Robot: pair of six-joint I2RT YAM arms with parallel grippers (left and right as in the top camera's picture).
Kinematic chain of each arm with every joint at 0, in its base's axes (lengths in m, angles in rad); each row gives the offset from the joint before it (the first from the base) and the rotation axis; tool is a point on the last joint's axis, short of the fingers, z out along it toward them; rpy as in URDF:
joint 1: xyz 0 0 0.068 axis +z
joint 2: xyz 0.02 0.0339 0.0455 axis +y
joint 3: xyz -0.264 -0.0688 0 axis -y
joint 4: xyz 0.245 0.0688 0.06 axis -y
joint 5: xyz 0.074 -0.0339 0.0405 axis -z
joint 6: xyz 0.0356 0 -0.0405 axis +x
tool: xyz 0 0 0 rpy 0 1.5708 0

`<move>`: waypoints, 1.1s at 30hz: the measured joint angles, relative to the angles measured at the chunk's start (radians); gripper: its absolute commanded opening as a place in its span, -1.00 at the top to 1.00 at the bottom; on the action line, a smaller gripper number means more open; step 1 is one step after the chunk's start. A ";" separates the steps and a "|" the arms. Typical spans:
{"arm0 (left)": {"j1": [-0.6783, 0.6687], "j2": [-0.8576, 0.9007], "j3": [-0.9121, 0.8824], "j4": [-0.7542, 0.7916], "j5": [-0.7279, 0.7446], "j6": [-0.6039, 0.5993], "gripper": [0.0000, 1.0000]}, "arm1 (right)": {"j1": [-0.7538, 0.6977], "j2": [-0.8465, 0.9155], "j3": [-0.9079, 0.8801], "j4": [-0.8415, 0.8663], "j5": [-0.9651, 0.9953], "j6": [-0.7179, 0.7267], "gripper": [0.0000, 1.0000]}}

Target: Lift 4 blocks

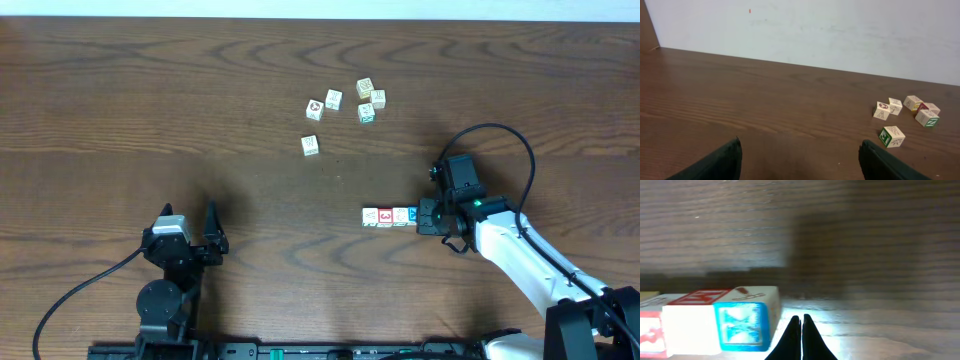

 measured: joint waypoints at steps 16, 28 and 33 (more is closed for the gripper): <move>0.000 0.000 0.000 0.000 0.000 0.000 -0.50 | -0.010 -0.238 0.082 -0.035 0.166 -0.003 0.87; 0.000 0.000 0.000 0.000 0.000 0.000 -0.50 | -0.010 -0.547 0.173 -0.058 0.179 -0.043 0.83; 0.000 0.000 0.000 0.000 0.000 0.000 -0.50 | -0.010 -0.594 0.175 -0.088 0.179 -0.049 0.85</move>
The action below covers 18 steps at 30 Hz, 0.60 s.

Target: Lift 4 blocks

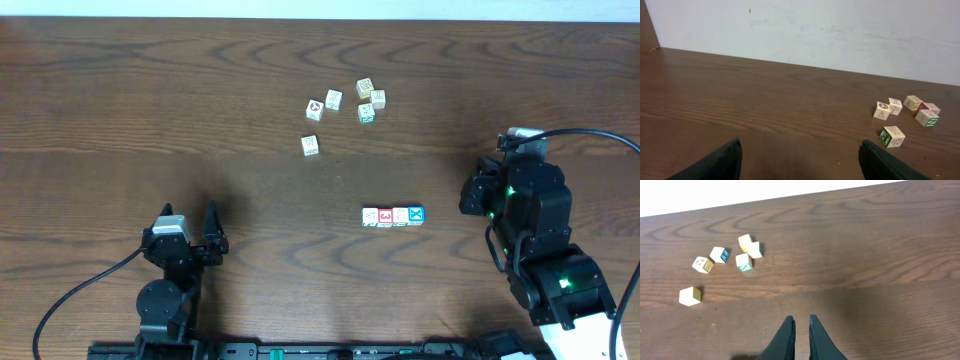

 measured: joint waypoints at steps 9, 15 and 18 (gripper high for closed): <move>0.000 0.000 0.000 0.000 0.000 0.000 -0.50 | 0.000 -0.053 0.000 -0.029 -0.001 -0.002 0.81; 0.000 0.000 0.000 0.000 0.000 0.000 -0.50 | 0.000 -0.118 0.000 -0.069 -0.005 -0.004 0.81; 0.000 0.000 0.000 0.000 0.000 0.000 -0.50 | 0.000 -0.183 0.000 -0.111 -0.008 -0.004 0.81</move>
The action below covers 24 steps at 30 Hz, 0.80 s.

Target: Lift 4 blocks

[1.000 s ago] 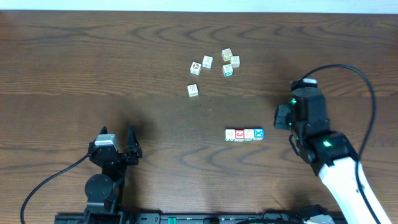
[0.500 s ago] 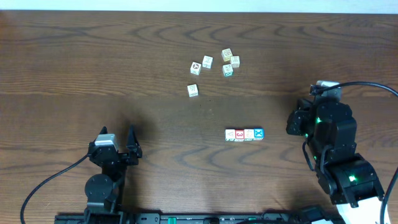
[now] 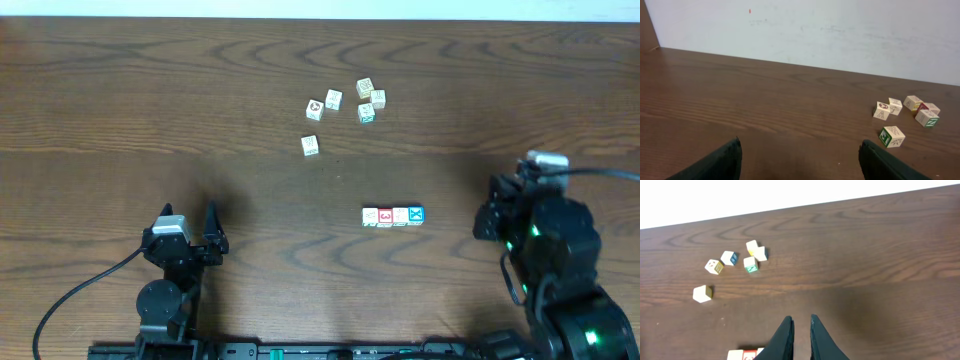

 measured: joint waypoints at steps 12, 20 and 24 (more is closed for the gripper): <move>0.000 0.000 0.000 0.000 0.000 0.000 -0.50 | 0.000 -0.214 -0.033 -0.037 -0.001 0.012 0.69; 0.000 0.000 0.000 0.000 0.000 0.000 -0.50 | 0.000 -0.254 -0.209 0.044 -0.016 0.051 0.57; 0.000 0.000 0.000 0.000 0.000 0.000 -0.50 | 0.000 -0.257 -0.283 0.076 -0.020 0.057 0.53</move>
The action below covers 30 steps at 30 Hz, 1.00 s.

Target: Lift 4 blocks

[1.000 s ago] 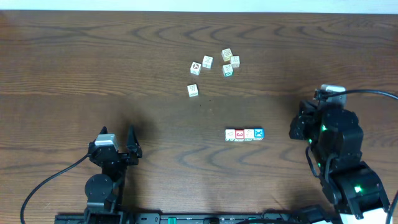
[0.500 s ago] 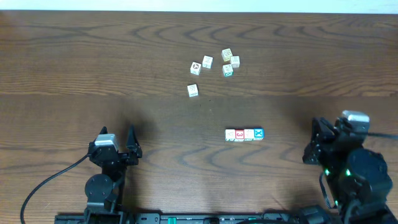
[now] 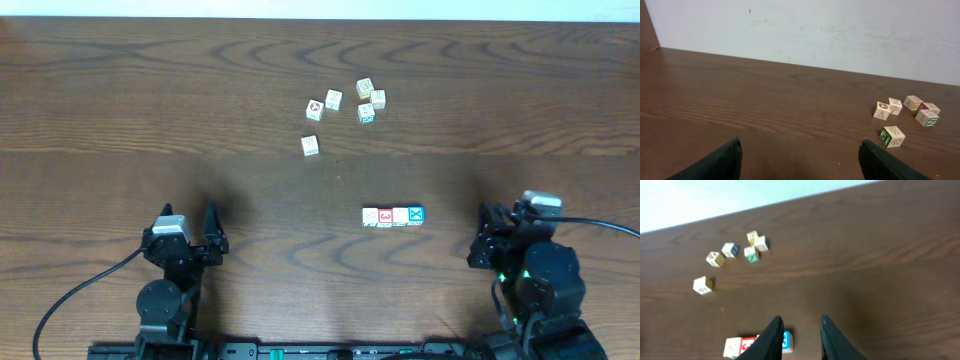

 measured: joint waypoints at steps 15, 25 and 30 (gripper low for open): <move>0.000 0.000 0.000 0.000 0.000 0.000 -0.50 | 0.000 -0.139 -0.113 0.004 -0.002 0.014 0.54; 0.000 0.000 0.000 0.000 0.000 0.000 -0.50 | 0.000 -0.134 -0.162 -0.093 0.017 0.019 0.71; 0.000 0.000 0.000 0.000 0.000 0.000 -0.50 | 0.000 -0.105 -0.162 -0.097 0.026 0.019 0.67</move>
